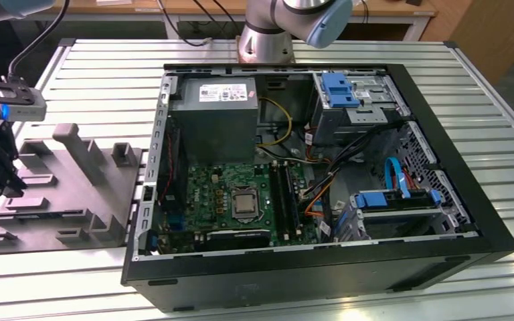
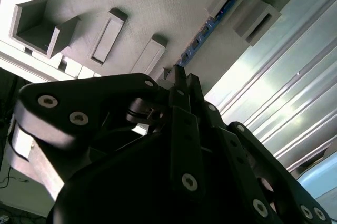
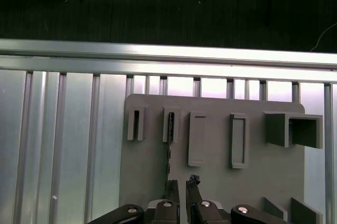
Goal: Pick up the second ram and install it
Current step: 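Pick up the second ram and move it above second insertion slot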
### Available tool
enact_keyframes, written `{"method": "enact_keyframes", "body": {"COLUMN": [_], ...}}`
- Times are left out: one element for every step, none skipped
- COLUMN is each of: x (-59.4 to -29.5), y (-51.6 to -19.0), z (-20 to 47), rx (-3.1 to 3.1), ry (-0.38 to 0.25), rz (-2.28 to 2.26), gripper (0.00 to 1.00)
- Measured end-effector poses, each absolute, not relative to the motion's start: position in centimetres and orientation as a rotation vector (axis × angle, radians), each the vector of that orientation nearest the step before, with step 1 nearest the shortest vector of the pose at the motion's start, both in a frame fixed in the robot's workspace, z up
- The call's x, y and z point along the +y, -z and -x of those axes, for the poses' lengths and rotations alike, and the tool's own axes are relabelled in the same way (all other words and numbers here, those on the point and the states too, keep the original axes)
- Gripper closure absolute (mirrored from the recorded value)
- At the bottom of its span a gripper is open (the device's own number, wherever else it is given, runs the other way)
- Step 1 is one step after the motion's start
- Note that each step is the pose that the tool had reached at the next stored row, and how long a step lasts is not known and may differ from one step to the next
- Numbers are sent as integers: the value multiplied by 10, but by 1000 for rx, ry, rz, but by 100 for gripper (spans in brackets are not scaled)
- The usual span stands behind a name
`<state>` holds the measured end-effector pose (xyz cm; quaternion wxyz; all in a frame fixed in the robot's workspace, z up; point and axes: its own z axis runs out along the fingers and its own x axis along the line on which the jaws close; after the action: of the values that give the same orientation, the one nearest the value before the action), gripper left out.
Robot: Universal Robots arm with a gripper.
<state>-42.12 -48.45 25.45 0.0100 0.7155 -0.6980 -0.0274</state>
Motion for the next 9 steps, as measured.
{"method": "enact_keyframes", "body": {"x": [-485,-485,-485,-485,-485,-485,-485,-485,-485], "y": [-255,-255,-255,-255,-255,-255,-255,-255,-255], "z": [421,421,421,421,421,421,421,421,421], "rx": [-2179,-2179,-2179,-2179,-2179,-2179,-2179,-2179,-2179], "ry": [86,86,86,86,86,86,86,86,86], "rz": [-2234,-2234,-2234,-2234,-2234,-2234,-2234,-2234,-2233], "gripper": [76,76,69,69,69,69,69,69,69]}}
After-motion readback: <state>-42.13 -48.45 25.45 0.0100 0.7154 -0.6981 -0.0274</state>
